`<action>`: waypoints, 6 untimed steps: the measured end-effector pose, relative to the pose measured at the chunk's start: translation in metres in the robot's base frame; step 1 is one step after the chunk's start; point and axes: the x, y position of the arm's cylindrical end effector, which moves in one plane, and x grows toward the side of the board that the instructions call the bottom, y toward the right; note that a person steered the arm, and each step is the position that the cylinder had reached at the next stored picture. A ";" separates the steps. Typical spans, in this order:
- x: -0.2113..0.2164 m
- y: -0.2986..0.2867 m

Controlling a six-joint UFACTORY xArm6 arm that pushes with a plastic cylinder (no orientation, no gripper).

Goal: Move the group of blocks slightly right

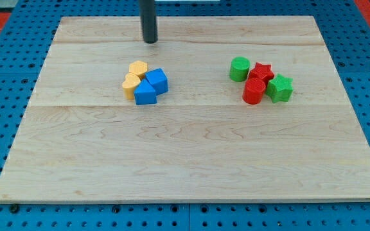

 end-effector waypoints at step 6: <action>0.037 0.247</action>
